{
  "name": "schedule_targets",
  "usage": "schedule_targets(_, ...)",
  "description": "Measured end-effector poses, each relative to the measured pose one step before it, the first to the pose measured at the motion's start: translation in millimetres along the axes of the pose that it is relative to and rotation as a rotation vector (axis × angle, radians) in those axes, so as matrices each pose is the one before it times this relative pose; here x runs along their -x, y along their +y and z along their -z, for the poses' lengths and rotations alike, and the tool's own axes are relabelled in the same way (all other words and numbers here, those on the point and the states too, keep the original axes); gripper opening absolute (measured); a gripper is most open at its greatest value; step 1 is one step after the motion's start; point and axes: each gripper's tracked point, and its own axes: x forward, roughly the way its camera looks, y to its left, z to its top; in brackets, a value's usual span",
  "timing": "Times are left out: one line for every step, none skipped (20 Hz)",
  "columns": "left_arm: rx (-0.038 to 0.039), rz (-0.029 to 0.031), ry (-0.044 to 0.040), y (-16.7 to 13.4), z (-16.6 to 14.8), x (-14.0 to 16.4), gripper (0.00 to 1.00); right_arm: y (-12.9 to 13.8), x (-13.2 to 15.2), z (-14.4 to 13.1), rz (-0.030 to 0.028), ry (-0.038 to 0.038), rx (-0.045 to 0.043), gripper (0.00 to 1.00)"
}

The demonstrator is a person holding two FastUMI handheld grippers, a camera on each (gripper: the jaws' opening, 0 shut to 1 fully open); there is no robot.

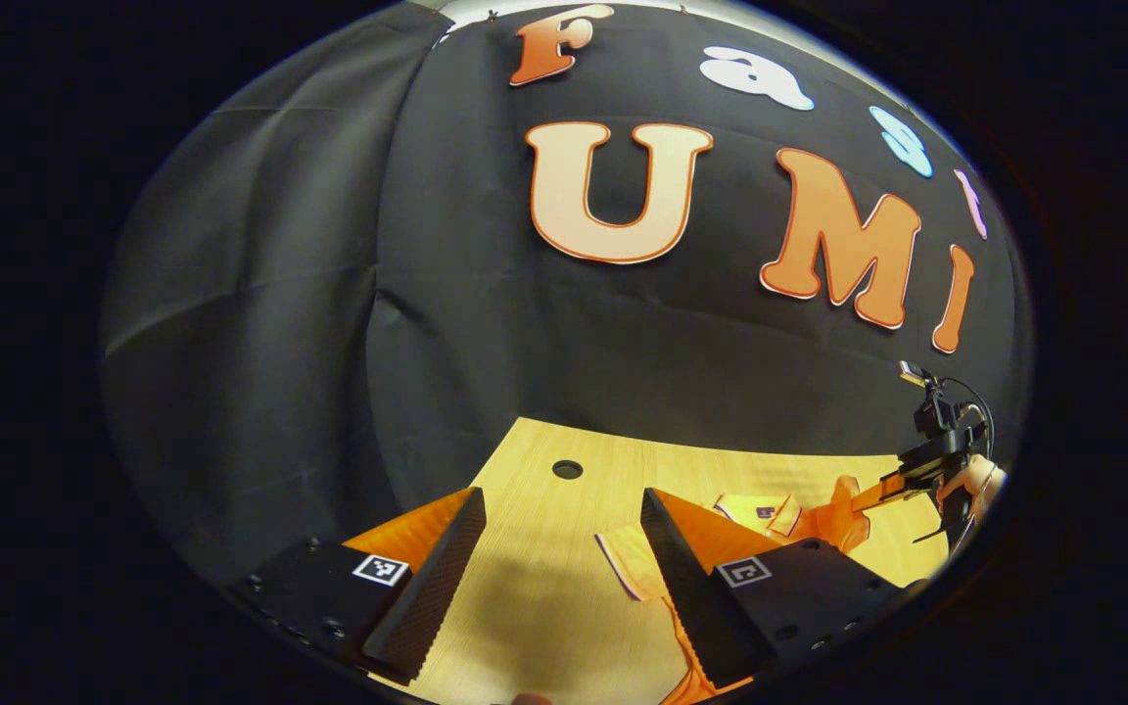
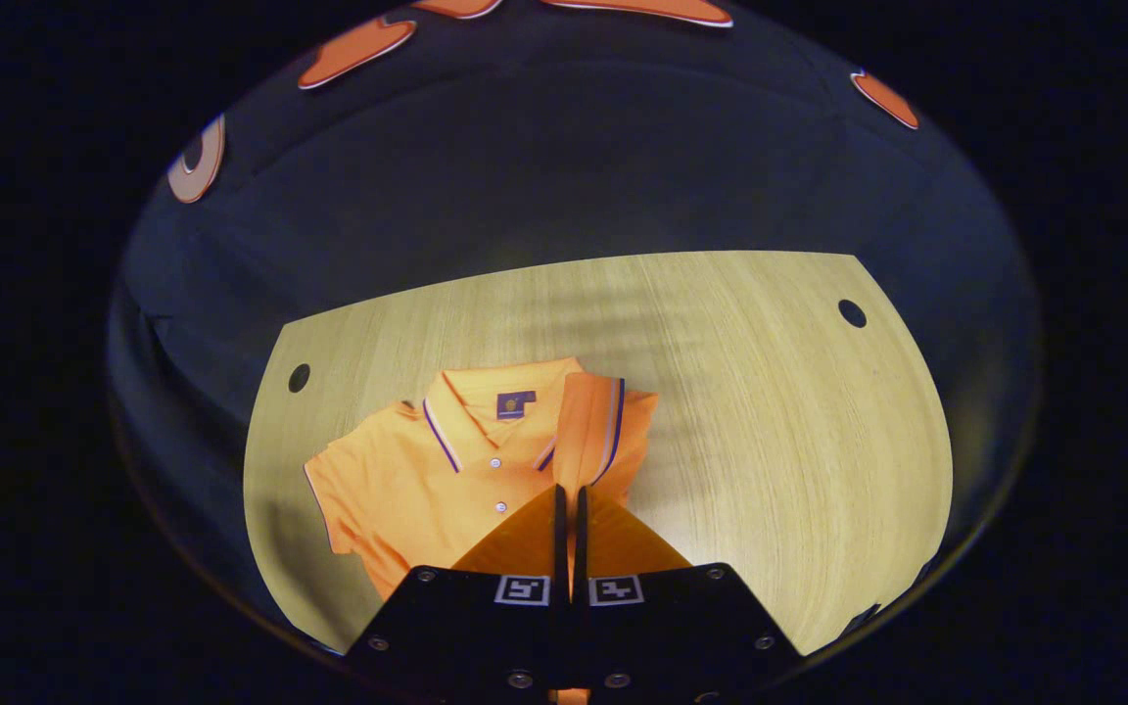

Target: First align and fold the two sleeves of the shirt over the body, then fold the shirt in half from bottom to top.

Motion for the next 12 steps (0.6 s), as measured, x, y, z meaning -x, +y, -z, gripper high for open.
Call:
schedule_targets(0.00366, -0.00361, 0.00130, 4.99, 0.71, 0.18, 0.98, 10.23, -1.41, 2.30, -0.01060, 0.00382, 0.01275, 0.00)
schedule_targets(0.00224, -0.00308, 0.00119, 4.17, 1.49, 0.27, 0.98, 9.21, -2.59, 4.35, -0.01062, 0.00622, 0.01150, 0.01)
schedule_targets(0.00092, -0.00401, 0.00120, 4.48, 0.81, 0.21, 0.98, 8.22, -3.80, 4.12, -0.00799, 0.01102, 0.00975, 0.00)
schedule_targets(0.00047, -0.00307, 0.00276, 5.62, 0.38, 2.21, 0.98, 7.10, -4.49, 5.16, -0.00279, 0.01333, 0.00604, 0.00)
schedule_targets(-0.00038, -0.00400, 0.00302, 4.11, 1.51, 1.69, 0.98, 6.55, -3.32, 4.62, -0.00421, 0.01506, 0.00755, 0.00)
schedule_targets(-0.00082, -0.00396, 0.00243, 3.29, 2.16, -1.43, 0.98, 5.42, -6.24, 5.58, -0.00388, 0.01423, 0.01097, 0.01)
schedule_targets(-0.00070, -0.00543, 0.00120, 4.35, -0.17, 1.46, 0.98, 5.50, -4.73, 4.17, -0.00589, 0.01177, 0.01047, 0.01)
schedule_targets(-0.00072, -0.00420, 0.00190, 3.49, 1.57, 0.46, 0.98, 4.68, -2.79, 2.73, -0.00395, 0.00154, 0.01141, 0.01)
schedule_targets(-0.00022, -0.00523, 0.00315, 4.80, 1.71, 1.24, 0.98, 4.48, -4.01, 0.81, -0.00666, -0.00109, 0.01233, 0.02)
schedule_targets(-0.00055, -0.00407, 0.00505, 2.01, 1.66, -1.48, 0.98, 8.13, -3.52, 2.42, -0.02230, 0.00017, 0.00767, 0.02)
schedule_targets(0.00115, -0.00219, 0.00381, 2.26, 0.32, 0.28, 0.98, 7.61, -1.38, 2.49, -0.02123, 0.00728, 0.00521, 0.02)
schedule_targets(0.00227, 0.00211, 0.00133, -0.16, 0.37, 0.57, 0.98, 1.54, -1.87, 3.75, -0.00678, 0.01200, -0.00047, 0.02)
